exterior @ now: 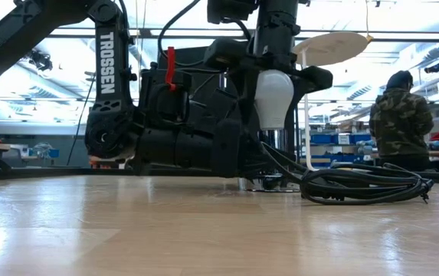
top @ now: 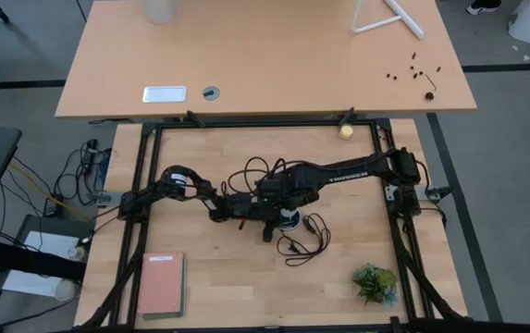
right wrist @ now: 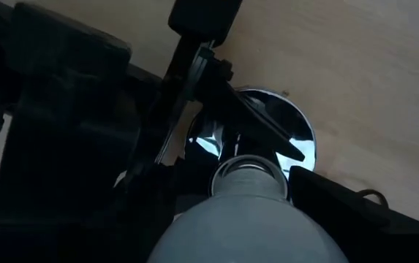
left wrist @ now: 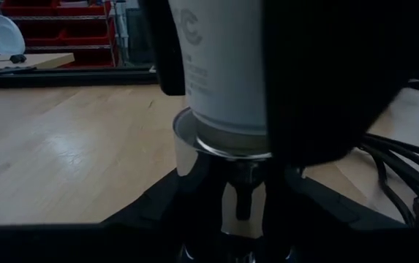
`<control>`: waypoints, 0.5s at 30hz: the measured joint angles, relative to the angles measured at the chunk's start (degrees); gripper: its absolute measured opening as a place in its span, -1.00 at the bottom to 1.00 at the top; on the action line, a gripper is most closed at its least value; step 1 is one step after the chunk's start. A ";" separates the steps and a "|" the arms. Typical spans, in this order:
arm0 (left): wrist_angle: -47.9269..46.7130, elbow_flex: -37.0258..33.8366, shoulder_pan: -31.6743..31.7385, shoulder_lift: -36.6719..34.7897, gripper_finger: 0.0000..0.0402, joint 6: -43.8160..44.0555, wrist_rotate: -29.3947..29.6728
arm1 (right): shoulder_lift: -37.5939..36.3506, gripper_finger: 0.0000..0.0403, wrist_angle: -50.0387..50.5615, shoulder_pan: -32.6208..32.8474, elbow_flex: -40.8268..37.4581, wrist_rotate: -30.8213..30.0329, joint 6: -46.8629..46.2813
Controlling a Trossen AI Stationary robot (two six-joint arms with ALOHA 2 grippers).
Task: Screw lightbulb
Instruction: Insert the white lightbulb into the silver lamp
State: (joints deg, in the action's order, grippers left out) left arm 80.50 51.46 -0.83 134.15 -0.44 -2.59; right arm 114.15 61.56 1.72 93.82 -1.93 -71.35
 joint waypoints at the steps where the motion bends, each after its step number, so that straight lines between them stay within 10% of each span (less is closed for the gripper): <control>1: 0.00 0.00 0.01 0.00 -0.06 0.00 -0.07 | 0.00 0.32 -0.03 0.00 0.00 -0.02 -0.43; 15: -0.14 -0.11 0.16 -0.01 -0.06 -0.73 -0.84 | 0.51 0.76 3.18 -0.35 3.46 -2.12 14.88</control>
State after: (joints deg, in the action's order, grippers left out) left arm 80.36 51.35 -0.67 134.14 -1.17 -3.43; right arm 114.65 64.74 1.37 97.28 -4.05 -56.47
